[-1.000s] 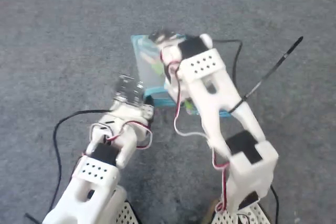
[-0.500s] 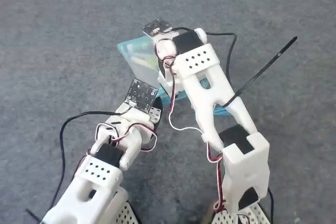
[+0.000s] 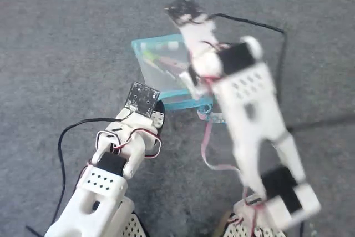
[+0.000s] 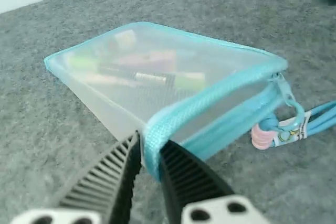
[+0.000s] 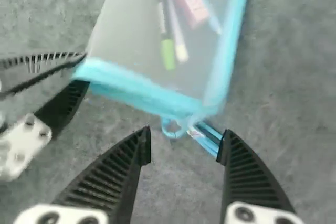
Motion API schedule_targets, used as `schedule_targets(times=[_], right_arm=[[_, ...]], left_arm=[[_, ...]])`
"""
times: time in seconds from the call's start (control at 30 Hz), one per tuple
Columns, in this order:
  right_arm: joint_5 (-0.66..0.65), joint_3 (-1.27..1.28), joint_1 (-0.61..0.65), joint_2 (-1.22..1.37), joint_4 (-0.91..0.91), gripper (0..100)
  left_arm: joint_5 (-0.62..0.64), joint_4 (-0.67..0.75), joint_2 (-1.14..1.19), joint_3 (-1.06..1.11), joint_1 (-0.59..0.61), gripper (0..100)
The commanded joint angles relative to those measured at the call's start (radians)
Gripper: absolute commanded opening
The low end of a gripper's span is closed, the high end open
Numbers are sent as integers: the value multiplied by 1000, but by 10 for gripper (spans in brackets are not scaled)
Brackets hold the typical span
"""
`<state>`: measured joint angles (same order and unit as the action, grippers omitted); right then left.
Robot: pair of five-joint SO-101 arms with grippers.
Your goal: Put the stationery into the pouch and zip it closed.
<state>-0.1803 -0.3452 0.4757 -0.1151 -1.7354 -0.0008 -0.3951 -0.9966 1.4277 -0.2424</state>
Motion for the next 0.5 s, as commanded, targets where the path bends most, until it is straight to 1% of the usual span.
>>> schedule_targets(times=[0.0, 0.1, 0.23, 0.33, 0.47], right_arm=[[-37, 253, -41, -262, 131, 209], [-31, 578, -76, -392, 305, 209], [43, 957, -82, -496, 593, 209], [81, 1099, -82, -533, 717, 206], [100, 1177, -84, -542, 765, 206]], left_arm=[[-2, 32, -2, -15, 2, 13], [-2, 32, -5, -15, 2, 13], [-2, 32, -8, -15, 2, 13], [-2, 32, -2, -13, 6, 13], [-2, 31, -2, -13, 29, 13]])
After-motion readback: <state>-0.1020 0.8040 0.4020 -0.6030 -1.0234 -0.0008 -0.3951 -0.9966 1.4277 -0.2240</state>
